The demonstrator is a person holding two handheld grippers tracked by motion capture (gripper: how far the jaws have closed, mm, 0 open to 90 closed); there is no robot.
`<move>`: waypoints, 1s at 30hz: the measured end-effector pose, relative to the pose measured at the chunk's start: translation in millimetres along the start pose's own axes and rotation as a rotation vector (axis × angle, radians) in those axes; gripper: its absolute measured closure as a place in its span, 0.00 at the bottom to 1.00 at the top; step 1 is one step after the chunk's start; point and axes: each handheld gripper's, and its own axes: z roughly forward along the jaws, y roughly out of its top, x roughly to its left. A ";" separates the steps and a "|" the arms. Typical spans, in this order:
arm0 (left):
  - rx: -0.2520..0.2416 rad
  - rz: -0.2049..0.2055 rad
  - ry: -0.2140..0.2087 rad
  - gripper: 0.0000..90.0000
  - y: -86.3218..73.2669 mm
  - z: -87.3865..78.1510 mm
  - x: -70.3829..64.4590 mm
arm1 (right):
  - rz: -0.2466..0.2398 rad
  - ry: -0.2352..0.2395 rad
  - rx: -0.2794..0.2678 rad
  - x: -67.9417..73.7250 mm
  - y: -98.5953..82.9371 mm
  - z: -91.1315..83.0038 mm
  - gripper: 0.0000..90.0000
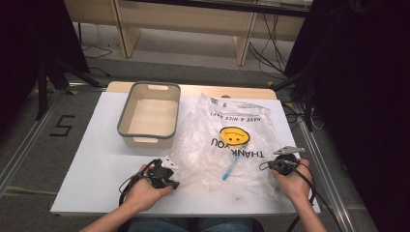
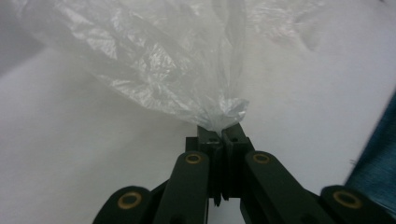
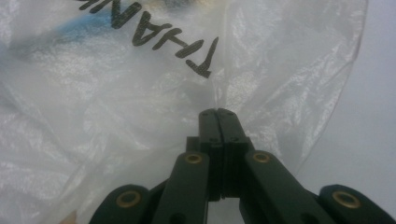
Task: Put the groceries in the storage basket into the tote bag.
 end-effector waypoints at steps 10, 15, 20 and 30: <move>0.005 0.036 -0.041 0.98 0.7 2.6 -12.7 | 0.000 -0.018 -0.013 -2.9 4.2 4.9 0.98; -0.019 0.003 -0.021 0.84 -1.8 -2.1 -3.3 | 0.007 -0.010 -0.032 0.6 0.4 -3.0 0.86; -0.076 -0.022 0.064 0.53 -4.7 -7.9 5.7 | 0.026 0.006 -0.097 5.5 -4.3 -19.1 0.73; -0.169 -0.078 0.122 0.25 -8.5 -18.0 14.9 | 0.079 0.040 -0.267 10.6 -12.5 -44.2 0.49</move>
